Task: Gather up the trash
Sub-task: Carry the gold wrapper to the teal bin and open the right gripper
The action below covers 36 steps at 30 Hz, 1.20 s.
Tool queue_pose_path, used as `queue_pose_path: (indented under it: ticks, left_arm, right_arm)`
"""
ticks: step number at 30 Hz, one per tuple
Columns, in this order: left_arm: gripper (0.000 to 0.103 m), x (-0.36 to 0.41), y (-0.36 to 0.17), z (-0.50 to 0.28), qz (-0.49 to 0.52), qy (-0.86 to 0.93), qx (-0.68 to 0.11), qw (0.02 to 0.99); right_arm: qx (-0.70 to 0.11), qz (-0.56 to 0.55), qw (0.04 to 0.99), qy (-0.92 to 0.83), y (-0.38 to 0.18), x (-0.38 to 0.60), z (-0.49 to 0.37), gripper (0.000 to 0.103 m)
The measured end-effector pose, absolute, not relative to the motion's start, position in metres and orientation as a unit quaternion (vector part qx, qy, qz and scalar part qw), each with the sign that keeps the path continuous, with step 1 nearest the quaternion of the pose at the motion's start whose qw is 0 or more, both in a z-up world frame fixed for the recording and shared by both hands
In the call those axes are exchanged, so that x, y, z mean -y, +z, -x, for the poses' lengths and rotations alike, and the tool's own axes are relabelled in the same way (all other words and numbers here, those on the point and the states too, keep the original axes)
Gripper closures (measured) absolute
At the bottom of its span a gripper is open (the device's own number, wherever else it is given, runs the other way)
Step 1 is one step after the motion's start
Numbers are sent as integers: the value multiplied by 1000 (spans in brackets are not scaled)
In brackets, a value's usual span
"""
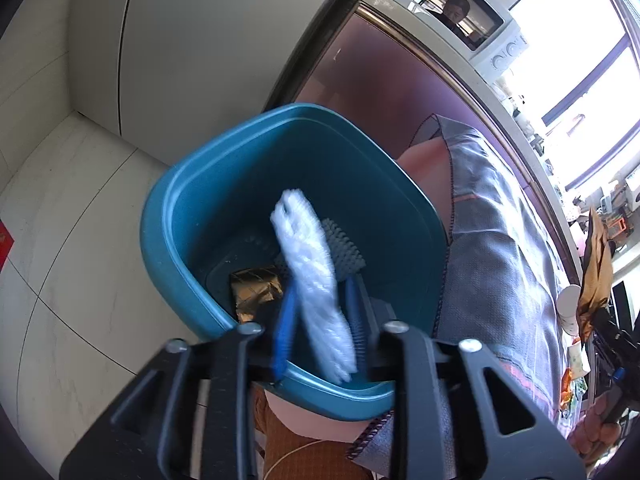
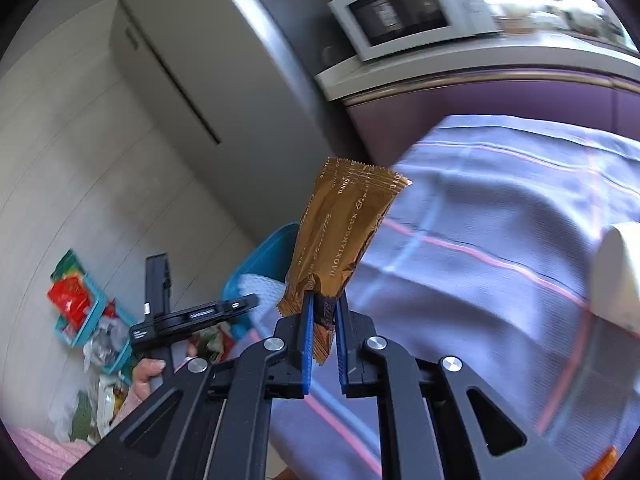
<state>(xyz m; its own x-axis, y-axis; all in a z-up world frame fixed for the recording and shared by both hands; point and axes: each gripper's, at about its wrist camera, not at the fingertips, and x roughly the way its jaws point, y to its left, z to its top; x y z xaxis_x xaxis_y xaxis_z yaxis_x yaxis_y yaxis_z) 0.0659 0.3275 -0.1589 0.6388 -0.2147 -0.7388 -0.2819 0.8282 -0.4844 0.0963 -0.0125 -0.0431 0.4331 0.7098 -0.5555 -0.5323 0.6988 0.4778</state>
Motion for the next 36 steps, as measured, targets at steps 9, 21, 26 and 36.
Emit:
queue_pose_path:
  ticks: [9, 21, 26, 36]
  left_arm:
    - [73, -326, -145, -60, 293, 13, -401, 868]
    - [70, -323, -129, -47, 290, 0, -379, 879]
    - [70, -320, -126, -46, 292, -9, -378, 879]
    - [62, -262, -97, -46, 247, -96, -360, 895]
  right_arm:
    - [-411, -69, 811, 410, -52, -69, -120, 94]
    - [-452, -51, 787, 416, -74, -119, -140, 68]
    - [-443, -62, 789, 420, -70, -102, -135, 67]
    - [-397, -78, 817, 411, -50, -40, -111, 66]
